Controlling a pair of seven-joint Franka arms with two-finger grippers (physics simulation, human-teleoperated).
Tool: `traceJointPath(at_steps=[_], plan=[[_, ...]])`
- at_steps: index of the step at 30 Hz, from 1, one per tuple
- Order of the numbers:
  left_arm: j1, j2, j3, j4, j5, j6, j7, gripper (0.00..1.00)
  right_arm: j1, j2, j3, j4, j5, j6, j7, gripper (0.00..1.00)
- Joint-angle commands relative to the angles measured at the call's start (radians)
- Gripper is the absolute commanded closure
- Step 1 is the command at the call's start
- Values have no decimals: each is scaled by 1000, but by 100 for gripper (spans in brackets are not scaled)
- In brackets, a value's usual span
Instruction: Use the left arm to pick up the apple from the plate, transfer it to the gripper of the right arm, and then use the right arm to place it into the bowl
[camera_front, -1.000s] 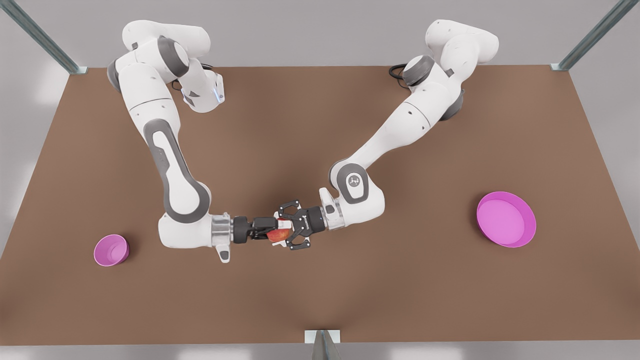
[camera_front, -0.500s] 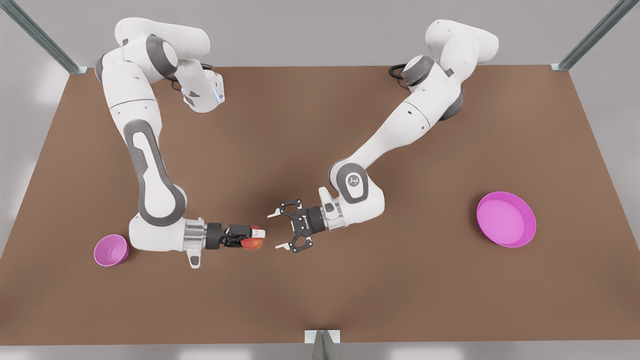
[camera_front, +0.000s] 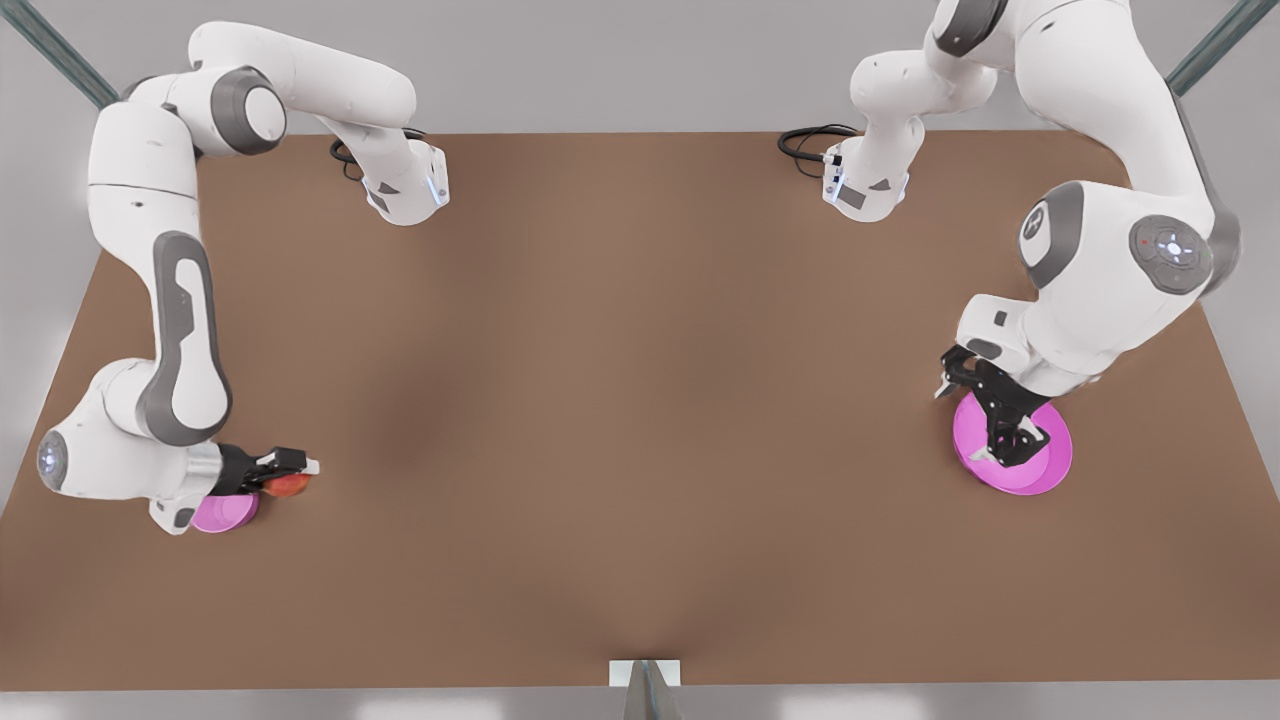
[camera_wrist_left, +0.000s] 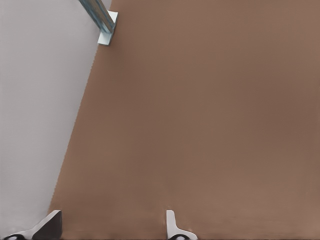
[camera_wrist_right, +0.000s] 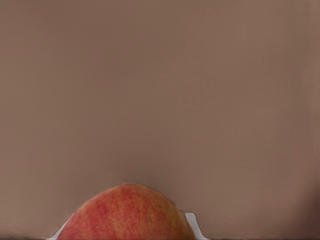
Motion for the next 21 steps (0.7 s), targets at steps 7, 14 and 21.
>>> traceJointPath(at_steps=[7, 14, 21], plan=[[-82, 21, 166, 40, 19, -232, -1059, 0, -4, 62, -74, 14, -229, 276, -261, 23], [-84, 56, 166, 61, -1, -210, -1352, 0, -4, 117, -161, 14, -229, 374, -407, 23], [-85, 56, 164, 61, -1, -212, -1355, 0, -22, 120, -167, 11, -225, 394, -420, 0]])
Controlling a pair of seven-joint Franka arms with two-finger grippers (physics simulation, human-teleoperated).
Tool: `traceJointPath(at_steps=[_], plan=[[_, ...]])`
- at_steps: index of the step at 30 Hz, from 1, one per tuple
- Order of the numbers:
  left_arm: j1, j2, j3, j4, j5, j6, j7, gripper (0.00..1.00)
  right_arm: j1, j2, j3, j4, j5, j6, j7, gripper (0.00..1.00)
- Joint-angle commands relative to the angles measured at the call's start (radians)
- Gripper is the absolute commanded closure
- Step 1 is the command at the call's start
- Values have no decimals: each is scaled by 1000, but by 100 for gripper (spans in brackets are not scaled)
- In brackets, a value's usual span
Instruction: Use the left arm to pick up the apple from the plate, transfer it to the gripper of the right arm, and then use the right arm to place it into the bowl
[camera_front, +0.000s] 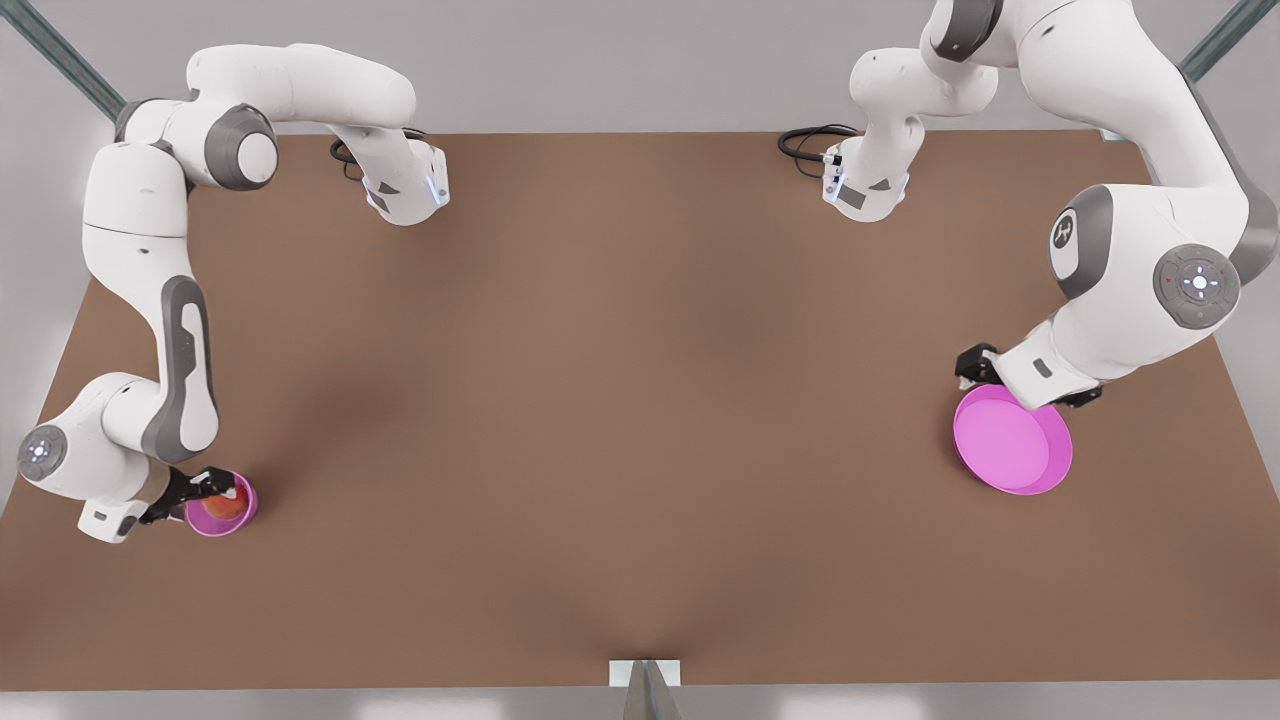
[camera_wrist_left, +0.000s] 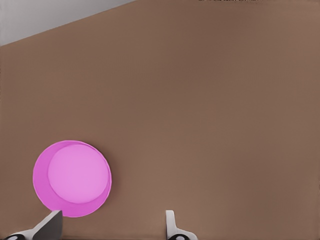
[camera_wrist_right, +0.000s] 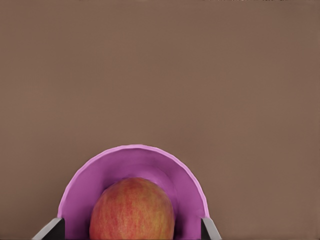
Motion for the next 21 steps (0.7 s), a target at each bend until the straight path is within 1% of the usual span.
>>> traceJointPath(at_steps=[1, 2, 3, 4, 5, 7, 8, 9, 10, 11, 12, 13, 15, 16, 21], plan=[[0, -1, 0, 0, -1, -12, -480, 0, -4, -2, 0, 1, 3, 32, -177, 0], [0, -3, 0, 0, -1, -14, -479, 0, 0, -24, 11, 7, 3, 20, -175, 0], [0, -3, 0, 0, -1, -12, -475, 0, 8, -89, 26, 27, 4, -70, -163, 0], [-1, -3, 0, 0, 0, -12, -475, 0, 46, -175, 35, 53, -2, -215, -50, 0], [-3, -1, -2, 0, 0, -9, -475, 0, 157, -293, 31, 57, -63, -365, 151, 0], [-5, -1, -2, 0, 0, -8, -475, 0, 309, -447, 35, 75, -86, -572, 538, 0], [-5, -1, -2, 0, 0, -8, -474, 0, 321, -528, 56, 61, -79, -634, 668, 0], [-5, -1, -2, 2, 2, -8, -474, 0, 301, -594, 90, 6, -59, -675, 690, 0], [-5, -1, -2, 0, 2, -8, -474, 0, 296, -654, 89, -75, -34, -664, 690, 2], [-5, -1, -2, 0, 2, -8, -472, 0, 286, -702, 75, -121, -19, -669, 690, 0], [-5, -1, -3, 0, 2, -8, -471, 0, 329, -697, 34, -80, -22, -675, 702, 0], [-5, 0, -3, 0, 2, -6, -469, 0, 382, -694, -43, -46, -14, -689, 825, 0], [-6, 0, -3, 0, 2, -6, -457, 0, 382, -683, -55, -46, 16, -695, 802, 0], [-6, 0, -6, 2, 2, -6, -454, 0, 382, -654, -52, -49, 18, -668, 805, 0], [-21, 6, -8, 2, 3, 0, -426, 0, 378, -651, -49, -49, 23, -671, 803, 0]])
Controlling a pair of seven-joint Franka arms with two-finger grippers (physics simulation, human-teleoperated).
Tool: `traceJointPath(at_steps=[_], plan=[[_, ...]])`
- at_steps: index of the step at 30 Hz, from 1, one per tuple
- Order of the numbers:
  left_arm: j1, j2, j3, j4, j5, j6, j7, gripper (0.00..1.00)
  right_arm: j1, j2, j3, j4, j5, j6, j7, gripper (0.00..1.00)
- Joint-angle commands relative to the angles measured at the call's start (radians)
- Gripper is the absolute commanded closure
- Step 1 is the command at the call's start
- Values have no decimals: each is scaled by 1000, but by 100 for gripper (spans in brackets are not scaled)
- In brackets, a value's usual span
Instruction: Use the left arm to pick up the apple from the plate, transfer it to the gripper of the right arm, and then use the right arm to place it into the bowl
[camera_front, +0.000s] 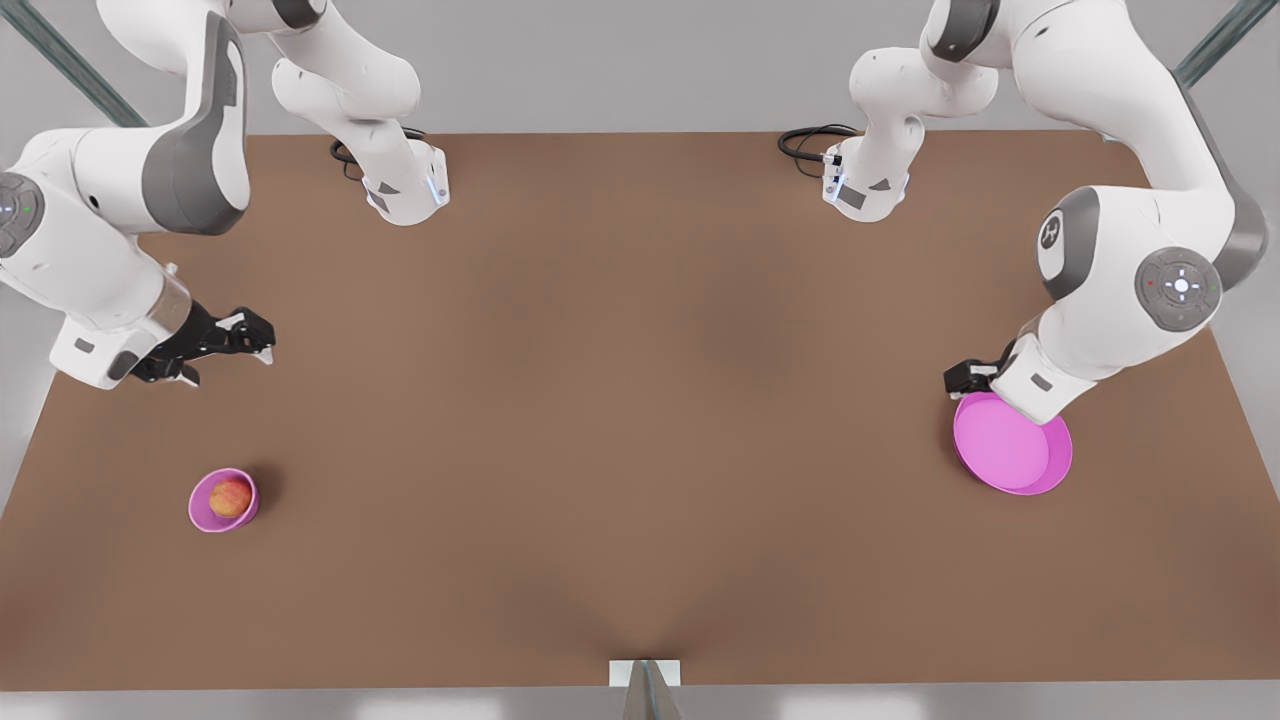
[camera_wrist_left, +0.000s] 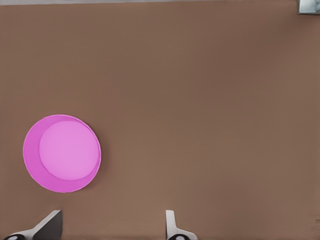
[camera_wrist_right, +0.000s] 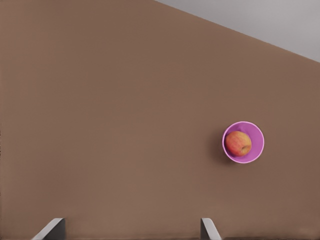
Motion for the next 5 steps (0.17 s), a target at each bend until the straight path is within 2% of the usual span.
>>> traceJointPath(at_steps=[1, 5], plan=[[-4, 0, 0, 1, 0, 2, -115, 0, -1, 0, 0, 2, 6, -40, 358, 0], [-4, 0, 0, 1, 2, 4, -116, 0, 1, 0, 3, 2, 6, -43, 358, 0]])
